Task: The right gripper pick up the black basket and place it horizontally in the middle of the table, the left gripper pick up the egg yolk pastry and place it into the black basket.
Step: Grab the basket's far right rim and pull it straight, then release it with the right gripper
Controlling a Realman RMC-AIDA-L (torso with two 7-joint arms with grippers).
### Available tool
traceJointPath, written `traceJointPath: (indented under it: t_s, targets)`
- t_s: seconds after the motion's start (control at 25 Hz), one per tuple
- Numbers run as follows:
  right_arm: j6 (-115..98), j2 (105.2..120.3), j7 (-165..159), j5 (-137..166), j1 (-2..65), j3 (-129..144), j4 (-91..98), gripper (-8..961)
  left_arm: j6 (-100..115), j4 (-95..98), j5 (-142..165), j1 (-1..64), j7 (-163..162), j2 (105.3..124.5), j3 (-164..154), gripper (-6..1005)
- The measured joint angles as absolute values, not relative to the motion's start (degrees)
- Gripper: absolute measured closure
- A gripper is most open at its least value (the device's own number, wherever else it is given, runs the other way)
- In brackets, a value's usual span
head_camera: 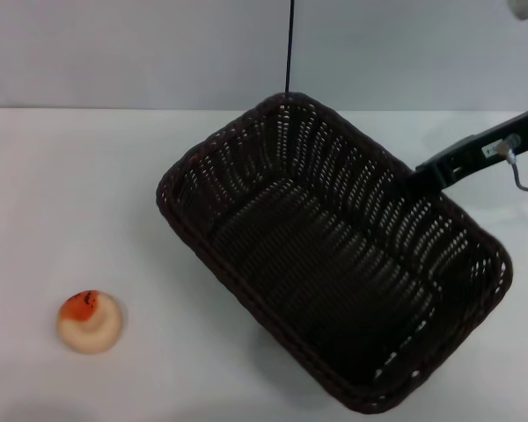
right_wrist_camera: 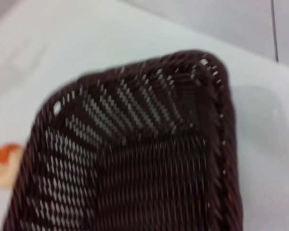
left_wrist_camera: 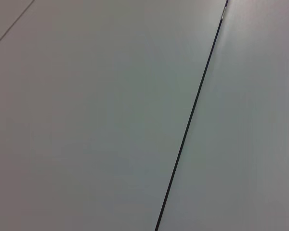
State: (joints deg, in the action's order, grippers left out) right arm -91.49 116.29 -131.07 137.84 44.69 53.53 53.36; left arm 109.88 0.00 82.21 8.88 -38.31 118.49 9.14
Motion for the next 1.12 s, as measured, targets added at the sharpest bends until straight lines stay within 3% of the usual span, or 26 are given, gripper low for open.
traceJointPath:
  t_s: [0.72, 0.92, 1.12]
  targets:
    - [-91.7, 115.43, -124.0, 130.5, 42.4, 44.1, 52.6, 756, 109.5, 0.0, 82.2, 9.3, -38.3, 118.39, 9.1, 192]
    - [-92.3, 114.32, -122.5, 126.3, 41.7, 44.0, 52.6, 754, 109.5, 0.0, 82.2, 9.0, -38.3, 118.39, 9.1, 192]
    - [-95.3, 112.25, -119.6, 122.4, 41.9, 44.0, 52.6, 751, 108.7, -0.1, 82.2, 8.9, -38.3, 118.39, 9.0, 193]
